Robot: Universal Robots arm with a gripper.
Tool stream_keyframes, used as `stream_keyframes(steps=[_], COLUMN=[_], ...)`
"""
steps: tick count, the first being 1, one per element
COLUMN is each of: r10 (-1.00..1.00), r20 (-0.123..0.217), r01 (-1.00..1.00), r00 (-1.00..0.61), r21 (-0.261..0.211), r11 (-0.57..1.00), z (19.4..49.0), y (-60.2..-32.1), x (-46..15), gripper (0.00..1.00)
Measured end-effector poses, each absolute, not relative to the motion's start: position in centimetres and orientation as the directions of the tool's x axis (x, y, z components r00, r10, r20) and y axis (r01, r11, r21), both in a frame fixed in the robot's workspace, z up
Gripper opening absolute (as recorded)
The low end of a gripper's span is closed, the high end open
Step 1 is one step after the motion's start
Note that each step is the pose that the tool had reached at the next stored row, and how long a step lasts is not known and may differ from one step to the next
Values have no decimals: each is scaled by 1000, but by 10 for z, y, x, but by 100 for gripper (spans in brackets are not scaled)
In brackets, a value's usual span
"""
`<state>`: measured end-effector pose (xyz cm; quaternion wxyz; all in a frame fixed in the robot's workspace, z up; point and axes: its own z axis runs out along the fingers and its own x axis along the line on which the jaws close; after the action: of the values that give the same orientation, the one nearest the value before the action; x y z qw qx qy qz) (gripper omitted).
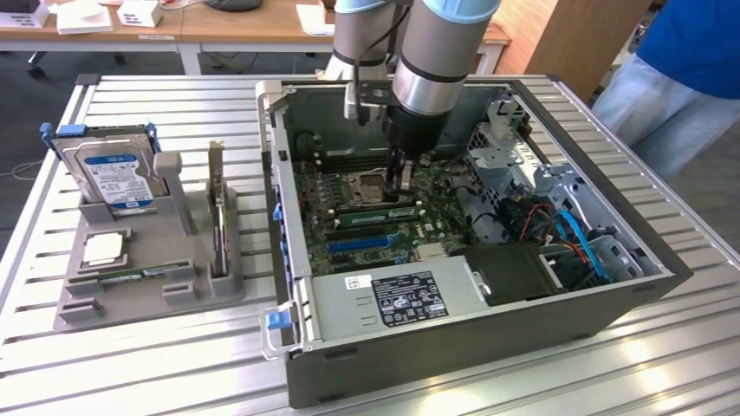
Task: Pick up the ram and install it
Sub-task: 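Press down the ram until it locks into place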
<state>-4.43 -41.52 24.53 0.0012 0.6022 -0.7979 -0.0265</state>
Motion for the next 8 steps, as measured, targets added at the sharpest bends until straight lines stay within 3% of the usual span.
stream_keyframes(steps=[8], r10=[-914], r20=[-30], r01=[-914], r00=[-405], r21=[44], r11=[403], z=[245], y=[-415], x=[-44], gripper=[10])
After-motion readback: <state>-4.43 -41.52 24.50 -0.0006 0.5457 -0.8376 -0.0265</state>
